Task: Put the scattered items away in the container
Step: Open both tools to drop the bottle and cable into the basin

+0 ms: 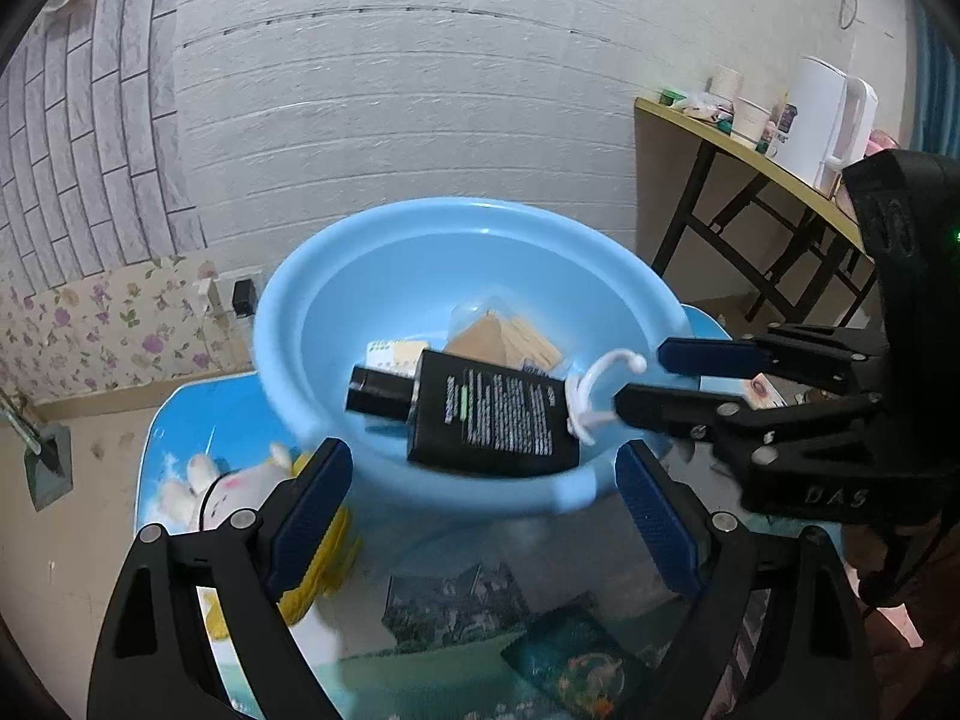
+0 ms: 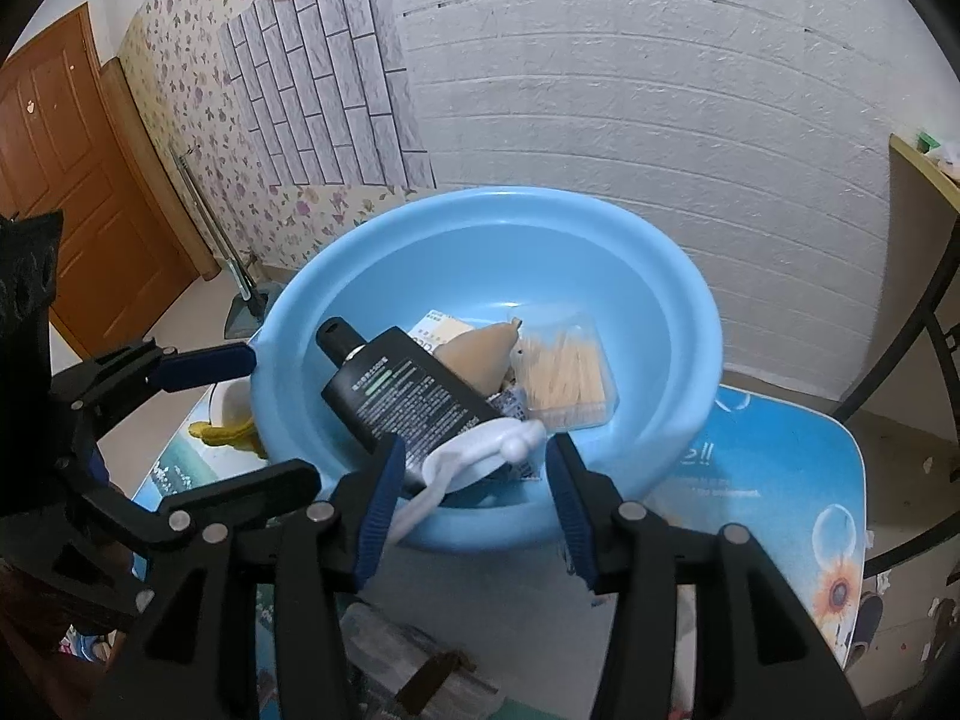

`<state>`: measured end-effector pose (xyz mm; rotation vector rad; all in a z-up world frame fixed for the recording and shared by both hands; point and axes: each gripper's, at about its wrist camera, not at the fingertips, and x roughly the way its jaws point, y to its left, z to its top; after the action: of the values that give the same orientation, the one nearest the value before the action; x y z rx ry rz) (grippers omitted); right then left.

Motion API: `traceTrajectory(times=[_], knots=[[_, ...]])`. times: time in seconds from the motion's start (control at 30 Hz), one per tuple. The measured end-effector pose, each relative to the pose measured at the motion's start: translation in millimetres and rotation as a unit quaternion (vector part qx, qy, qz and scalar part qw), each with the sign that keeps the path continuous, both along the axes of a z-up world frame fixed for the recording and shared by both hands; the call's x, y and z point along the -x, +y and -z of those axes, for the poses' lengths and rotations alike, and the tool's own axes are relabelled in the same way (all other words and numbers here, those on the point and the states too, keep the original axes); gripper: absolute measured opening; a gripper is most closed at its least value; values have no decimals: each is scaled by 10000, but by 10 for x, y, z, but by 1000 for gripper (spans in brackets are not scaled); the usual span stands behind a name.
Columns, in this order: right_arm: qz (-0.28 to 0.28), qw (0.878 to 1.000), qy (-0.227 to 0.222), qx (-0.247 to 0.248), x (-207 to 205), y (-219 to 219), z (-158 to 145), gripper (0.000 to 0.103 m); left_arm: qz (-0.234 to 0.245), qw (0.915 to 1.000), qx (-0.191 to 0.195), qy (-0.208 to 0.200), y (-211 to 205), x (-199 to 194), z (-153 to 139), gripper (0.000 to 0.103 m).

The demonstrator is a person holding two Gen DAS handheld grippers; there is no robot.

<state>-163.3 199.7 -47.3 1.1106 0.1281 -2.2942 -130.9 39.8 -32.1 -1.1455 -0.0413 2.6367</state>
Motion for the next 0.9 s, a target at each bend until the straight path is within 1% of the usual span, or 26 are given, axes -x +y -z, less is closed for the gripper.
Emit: traceTrajectory(times=[0.17, 0.37, 0.5, 0.6, 0.67, 0.9], knots=[[77, 10000, 40, 14, -119, 70, -54, 48, -160, 9998, 69, -37, -54, -133, 2, 90], [193, 9998, -47, -60, -284, 167, -4, 48, -314, 9995, 89, -54, -101, -285, 44, 93], [284, 9995, -108, -89, -375, 244, 24, 48, -472, 9986, 177, -129, -150, -352, 124, 93], [363, 9992, -113, -93, -437, 314, 22, 48, -579, 9980, 76, -255, -214, -400, 181, 93], [430, 9990, -102, -76, -476, 365, 14, 48, -645, 9975, 85, -291, -236, -439, 211, 93], [568, 9983, -159, -19, -605, 474, 49, 48, -763, 9964, 200, -298, -294, -612, 266, 94]])
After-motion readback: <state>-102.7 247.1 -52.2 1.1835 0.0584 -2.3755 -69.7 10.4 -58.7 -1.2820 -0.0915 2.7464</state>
